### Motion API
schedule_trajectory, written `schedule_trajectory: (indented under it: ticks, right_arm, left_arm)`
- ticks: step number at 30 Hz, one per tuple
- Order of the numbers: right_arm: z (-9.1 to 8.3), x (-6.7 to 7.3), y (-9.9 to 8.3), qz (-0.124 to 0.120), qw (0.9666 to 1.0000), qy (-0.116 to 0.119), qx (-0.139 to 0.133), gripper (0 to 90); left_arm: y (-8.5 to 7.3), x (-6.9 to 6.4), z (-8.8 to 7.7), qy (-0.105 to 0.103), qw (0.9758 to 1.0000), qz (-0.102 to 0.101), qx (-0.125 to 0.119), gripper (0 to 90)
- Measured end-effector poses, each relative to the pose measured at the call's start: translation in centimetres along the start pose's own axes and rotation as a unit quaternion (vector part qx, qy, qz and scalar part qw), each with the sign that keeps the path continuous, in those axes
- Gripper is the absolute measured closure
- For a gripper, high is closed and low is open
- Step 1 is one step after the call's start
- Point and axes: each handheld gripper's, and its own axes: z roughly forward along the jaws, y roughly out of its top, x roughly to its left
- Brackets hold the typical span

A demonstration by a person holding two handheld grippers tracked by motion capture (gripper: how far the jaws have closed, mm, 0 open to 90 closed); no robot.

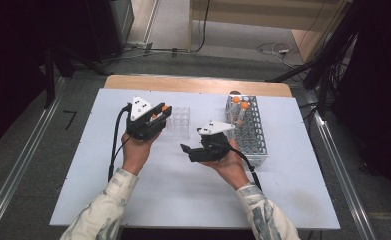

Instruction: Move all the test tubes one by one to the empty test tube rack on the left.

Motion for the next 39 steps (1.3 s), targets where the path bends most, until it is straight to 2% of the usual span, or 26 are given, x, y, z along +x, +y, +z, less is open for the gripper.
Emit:
schedule_trajectory:
  ticks: [20,26,31,39]
  right_arm:
    - [-0.2,0.0,-0.3,-0.002,1.0000,0.002,0.000,20.1]
    - [-0.3,0.0,-0.3,-0.001,1.0000,0.003,-0.001,20.2]
    - [-0.4,-0.1,-0.4,0.000,1.0000,0.003,-0.001,20.3]
    - [-0.4,-0.1,-0.6,0.003,1.0000,0.004,-0.001,20.3]
  left_arm:
    - [0.7,1.6,0.9,0.031,0.9995,0.001,-0.005,70.2]
    - [0.4,2.0,1.5,0.036,0.9994,-0.002,0.003,70.2]
    - [0.0,1.8,1.9,0.037,0.9993,0.004,0.011,70.2]
    - [-1.4,2.0,2.6,0.038,0.9989,-0.001,0.028,70.1]
